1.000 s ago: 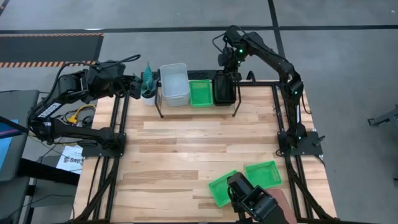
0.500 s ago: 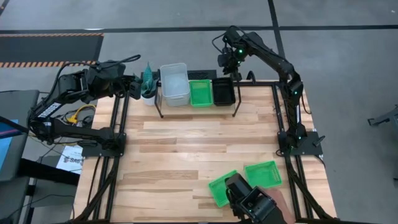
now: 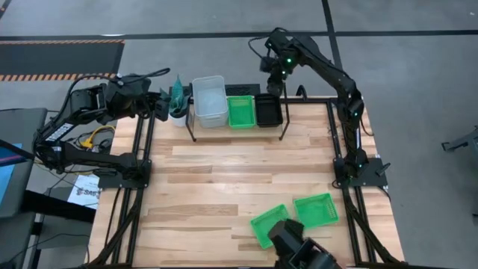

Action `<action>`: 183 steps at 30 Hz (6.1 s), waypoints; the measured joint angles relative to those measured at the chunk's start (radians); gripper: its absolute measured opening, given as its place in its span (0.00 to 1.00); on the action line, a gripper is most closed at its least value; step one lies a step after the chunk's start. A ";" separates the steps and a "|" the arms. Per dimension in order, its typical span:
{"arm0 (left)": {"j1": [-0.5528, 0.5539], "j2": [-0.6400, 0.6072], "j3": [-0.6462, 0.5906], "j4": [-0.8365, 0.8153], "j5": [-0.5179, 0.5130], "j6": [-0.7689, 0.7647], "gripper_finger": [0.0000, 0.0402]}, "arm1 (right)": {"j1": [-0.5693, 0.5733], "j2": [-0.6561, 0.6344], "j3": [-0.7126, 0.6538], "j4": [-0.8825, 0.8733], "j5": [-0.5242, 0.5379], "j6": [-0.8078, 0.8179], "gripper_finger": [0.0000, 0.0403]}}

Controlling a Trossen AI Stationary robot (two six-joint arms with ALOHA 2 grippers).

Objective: Stack baskets on shelf by color
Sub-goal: Stack the right green bin on the green bin on the shelf

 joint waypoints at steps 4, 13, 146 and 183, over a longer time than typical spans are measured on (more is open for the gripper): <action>0.000 0.000 0.000 -0.012 0.012 0.000 0.48 | 0.034 0.000 0.015 -0.191 -0.004 0.353 0.40; 0.000 0.000 0.000 -0.051 0.027 0.060 0.48 | 0.267 -0.226 -0.416 -0.167 -0.022 0.620 0.39; 0.068 0.091 0.000 0.034 0.159 0.060 0.48 | 0.153 0.040 0.011 0.264 0.187 -0.155 0.03; 0.068 0.091 0.000 0.034 0.158 0.064 0.48 | 0.167 0.038 0.012 0.212 0.090 -0.213 0.07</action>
